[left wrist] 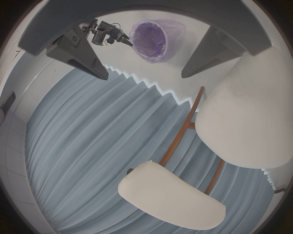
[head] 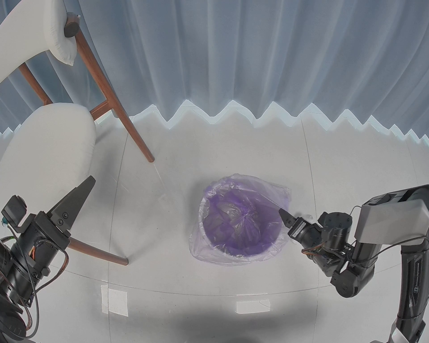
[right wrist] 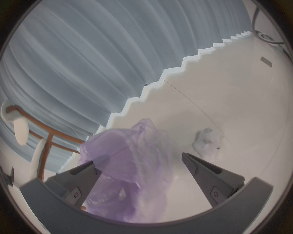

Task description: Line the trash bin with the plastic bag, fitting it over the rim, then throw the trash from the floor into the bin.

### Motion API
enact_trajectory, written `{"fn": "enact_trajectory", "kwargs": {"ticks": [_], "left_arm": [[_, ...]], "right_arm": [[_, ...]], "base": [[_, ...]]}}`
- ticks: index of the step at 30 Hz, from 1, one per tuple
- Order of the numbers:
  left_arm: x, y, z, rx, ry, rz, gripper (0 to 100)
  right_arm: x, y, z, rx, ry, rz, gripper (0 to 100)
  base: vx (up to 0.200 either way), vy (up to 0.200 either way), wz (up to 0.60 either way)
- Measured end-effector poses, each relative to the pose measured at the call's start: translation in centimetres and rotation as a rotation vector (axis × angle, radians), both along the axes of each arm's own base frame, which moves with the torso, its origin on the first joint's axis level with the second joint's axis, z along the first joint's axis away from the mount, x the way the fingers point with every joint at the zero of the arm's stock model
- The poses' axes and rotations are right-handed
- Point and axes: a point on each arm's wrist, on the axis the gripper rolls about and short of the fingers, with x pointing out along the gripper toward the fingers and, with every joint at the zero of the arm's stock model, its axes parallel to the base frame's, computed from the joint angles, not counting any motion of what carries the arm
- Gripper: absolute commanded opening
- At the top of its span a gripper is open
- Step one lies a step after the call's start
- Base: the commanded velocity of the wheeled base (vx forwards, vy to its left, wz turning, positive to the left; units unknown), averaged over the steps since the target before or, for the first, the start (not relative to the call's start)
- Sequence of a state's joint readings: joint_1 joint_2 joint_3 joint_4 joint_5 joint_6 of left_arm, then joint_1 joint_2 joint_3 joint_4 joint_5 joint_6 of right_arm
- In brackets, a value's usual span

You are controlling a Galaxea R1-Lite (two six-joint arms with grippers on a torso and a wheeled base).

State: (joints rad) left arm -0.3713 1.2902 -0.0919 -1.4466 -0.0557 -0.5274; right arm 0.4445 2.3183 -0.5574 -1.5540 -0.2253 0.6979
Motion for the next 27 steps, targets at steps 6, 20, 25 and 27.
{"fn": "enact_trajectory", "kwargs": {"ticks": [6,20,25,27], "left_arm": [[-0.1,0.0,-0.2,0.003,0.007,-0.003,100],[-0.3,0.0,-0.7,0.012,0.03,-0.008,100],[-0.4,0.0,-0.9,0.018,0.037,-0.02,100],[-0.4,0.0,-1.0,0.02,0.039,-0.023,100]], "right_arm": [[-1.3,-5.4,0.2,-0.182,0.05,-0.002,100],[2.0,-6.9,0.9,-0.258,-0.077,0.12,100],[2.9,-2.8,1.2,-0.223,-0.154,0.26,100],[3.1,-1.8,1.4,-0.214,-0.177,0.292,100]], "base": [[0.0,0.0,0.0],[0.0,0.0,0.0],[0.0,0.0,0.0],[0.0,0.0,0.0]]}}
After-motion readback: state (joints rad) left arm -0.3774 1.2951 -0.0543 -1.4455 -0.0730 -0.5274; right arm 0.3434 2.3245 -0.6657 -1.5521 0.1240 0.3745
